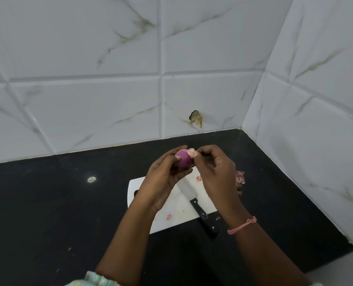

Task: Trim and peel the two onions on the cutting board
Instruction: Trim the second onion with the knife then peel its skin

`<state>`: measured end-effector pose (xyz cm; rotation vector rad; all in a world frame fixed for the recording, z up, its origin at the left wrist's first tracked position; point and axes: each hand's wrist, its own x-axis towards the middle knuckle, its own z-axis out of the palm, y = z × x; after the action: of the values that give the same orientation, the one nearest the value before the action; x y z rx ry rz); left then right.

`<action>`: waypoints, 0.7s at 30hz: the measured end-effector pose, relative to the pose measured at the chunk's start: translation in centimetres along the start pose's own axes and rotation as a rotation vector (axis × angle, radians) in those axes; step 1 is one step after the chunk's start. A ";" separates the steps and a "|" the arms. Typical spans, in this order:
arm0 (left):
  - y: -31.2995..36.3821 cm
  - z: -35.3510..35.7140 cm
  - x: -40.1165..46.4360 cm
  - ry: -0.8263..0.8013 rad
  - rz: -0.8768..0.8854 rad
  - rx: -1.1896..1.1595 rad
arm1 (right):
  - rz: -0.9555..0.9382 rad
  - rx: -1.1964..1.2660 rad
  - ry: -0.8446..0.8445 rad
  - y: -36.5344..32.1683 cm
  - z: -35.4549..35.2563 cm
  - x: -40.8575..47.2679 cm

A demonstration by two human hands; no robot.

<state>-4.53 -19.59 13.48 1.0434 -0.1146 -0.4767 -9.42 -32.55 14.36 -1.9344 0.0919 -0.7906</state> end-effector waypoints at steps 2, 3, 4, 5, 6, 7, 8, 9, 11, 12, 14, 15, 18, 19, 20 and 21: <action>0.0 0.2 -0.2 0.009 0.013 0.028 | -0.089 -0.097 -0.057 0.3 0.2 -0.2; 0.0 0.3 -0.2 0.014 0.020 0.045 | -0.146 -0.156 -0.073 0.5 0.3 -0.2; 0.0 0.2 -0.2 0.023 0.024 0.058 | -0.203 -0.209 -0.077 0.7 0.3 -0.1; -0.1 0.1 -0.1 0.034 0.026 0.071 | -0.247 -0.245 -0.069 0.8 0.3 -0.1; -0.2 0.0 0.0 0.038 0.028 0.082 | -0.273 -0.261 -0.054 0.9 0.2 -0.1; -0.3 0.0 0.0 0.040 0.032 0.094 | -0.286 -0.259 -0.040 0.8 0.2 -0.1; -0.3 0.1 0.0 0.032 0.041 0.108 | -0.295 -0.247 -0.032 0.6 0.1 0.0; -0.4 0.2 -0.1 0.024 0.055 0.129 | -0.292 -0.235 -0.028 0.5 0.1 0.1; -0.5 0.2 -0.2 0.015 0.086 0.166 | -0.266 -0.218 -0.028 0.1 0.1 0.2; -0.5 0.2 -0.2 0.013 0.101 0.175 | -0.238 -0.202 -0.026 0.0 0.2 0.2; -0.4 0.0 -0.2 -0.007 0.097 0.151 | -0.131 -0.128 -0.017 -0.3 0.2 0.1; -0.3 -0.1 -0.1 -0.019 0.076 0.109 | -0.051 -0.072 -0.013 -0.5 0.1 0.2; -0.1 -0.4 -0.1 -0.042 -0.001 -0.057 | 0.214 0.125 -0.050 -1.2 -0.5 0.7; -0.1 -0.5 -0.1 -0.036 -0.019 -0.063 | 0.293 0.184 -0.076 -1.3 -0.7 0.9; -0.1 -0.6 -0.1 -0.027 -0.030 -0.039 | 0.365 0.240 -0.099 -1.4 -0.8 1.0; -0.1 -0.6 0.0 -0.019 -0.038 -0.002 | 0.429 0.301 -0.118 -1.5 -0.9 1.1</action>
<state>-4.36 -19.14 13.11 1.0407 -0.1108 -0.5213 -9.47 -32.98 16.37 -1.5936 0.2884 -0.3785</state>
